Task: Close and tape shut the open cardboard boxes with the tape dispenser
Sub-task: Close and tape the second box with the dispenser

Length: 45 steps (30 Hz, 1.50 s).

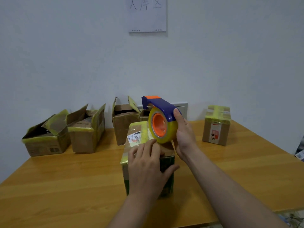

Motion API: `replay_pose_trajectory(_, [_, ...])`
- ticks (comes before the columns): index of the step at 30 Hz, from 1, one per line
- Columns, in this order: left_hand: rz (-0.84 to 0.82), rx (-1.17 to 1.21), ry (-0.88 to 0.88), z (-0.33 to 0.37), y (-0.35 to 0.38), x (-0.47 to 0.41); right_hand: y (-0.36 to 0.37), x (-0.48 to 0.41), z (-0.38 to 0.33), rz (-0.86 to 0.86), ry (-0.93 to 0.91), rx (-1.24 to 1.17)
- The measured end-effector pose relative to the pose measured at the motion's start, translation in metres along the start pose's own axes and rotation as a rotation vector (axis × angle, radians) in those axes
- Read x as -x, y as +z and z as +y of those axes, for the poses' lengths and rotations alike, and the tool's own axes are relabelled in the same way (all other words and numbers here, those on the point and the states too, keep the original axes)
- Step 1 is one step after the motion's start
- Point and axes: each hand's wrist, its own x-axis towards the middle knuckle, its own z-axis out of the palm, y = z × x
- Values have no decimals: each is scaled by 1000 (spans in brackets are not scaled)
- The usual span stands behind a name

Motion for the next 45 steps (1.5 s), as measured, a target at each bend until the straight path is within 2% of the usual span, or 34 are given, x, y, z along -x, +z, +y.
replay_pose_trajectory(6, [72,22,-94,-31,-8,-2,-5,2,-17,193,-157,-127])
replay_pose_trajectory(10, [79,52,-47,-41,-11,-1,-5,3,-26,198,-197,-106])
replay_pose_trajectory(14, [25,112,-44,-49,-19,-5,-1,5,-31,192,-184,-85])
replay_pose_trajectory(18, [-144,345,19,-79,-38,-6,1,5,-36,191,-173,-56])
replay_pose_trajectory(20, [-243,499,-21,-98,-49,-7,0,6,-39,195,-163,-52])
replay_pose_trajectory(22, [-233,553,-120,-114,-58,-10,-1,6,-41,195,-156,-48])
replay_pose_trajectory(27, [-43,284,-298,-120,-65,-20,1,9,-45,182,-155,-21])
replay_pose_trajectory(30, [-1,251,-233,-82,-67,-12,4,11,-43,156,-150,-17])
replay_pose_trajectory(32, [-153,244,-215,-49,-66,-3,5,12,-41,132,-159,-10])
replay_pose_trajectory(34, [-337,77,-191,-23,-59,3,6,14,-40,107,-165,8])
replay_pose_trajectory(37, [-366,-65,-146,-16,-52,0,3,16,-41,81,-167,34])
replay_pose_trajectory(39, [-363,41,-118,-28,-54,-2,-1,16,-45,76,-172,41])
replay_pose_trajectory(42, [-385,337,-64,-54,-59,-3,-6,16,-50,71,-167,36])
replay_pose_trajectory(45, [-472,459,-16,-69,-62,-9,-9,16,-52,35,-157,32])
